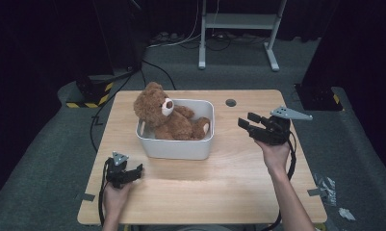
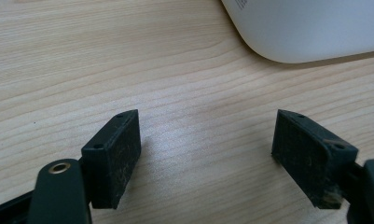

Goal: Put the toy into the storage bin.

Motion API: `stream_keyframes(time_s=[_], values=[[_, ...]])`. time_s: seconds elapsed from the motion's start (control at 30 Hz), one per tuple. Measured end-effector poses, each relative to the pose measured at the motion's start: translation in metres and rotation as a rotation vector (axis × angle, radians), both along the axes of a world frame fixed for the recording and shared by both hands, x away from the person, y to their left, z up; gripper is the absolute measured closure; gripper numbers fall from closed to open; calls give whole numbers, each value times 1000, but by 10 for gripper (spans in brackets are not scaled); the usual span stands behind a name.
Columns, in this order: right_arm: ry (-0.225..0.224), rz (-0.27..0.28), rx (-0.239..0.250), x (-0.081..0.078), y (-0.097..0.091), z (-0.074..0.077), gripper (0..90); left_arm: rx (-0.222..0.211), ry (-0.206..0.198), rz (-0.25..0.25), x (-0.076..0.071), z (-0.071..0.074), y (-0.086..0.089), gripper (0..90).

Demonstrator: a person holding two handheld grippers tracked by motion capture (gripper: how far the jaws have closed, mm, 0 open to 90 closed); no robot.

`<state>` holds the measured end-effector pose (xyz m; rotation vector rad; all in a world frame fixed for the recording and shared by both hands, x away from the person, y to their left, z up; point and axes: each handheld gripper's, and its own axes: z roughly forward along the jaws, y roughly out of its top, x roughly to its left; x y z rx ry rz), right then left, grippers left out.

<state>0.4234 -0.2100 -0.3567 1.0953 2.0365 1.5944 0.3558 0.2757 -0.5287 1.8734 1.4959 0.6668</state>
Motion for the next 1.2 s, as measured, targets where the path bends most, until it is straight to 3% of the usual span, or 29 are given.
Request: stream_keyframes(time_s=[1.2], values=[[10,-47,48,-21,-32,-23,461,0,0,0,0,0,0,236]])
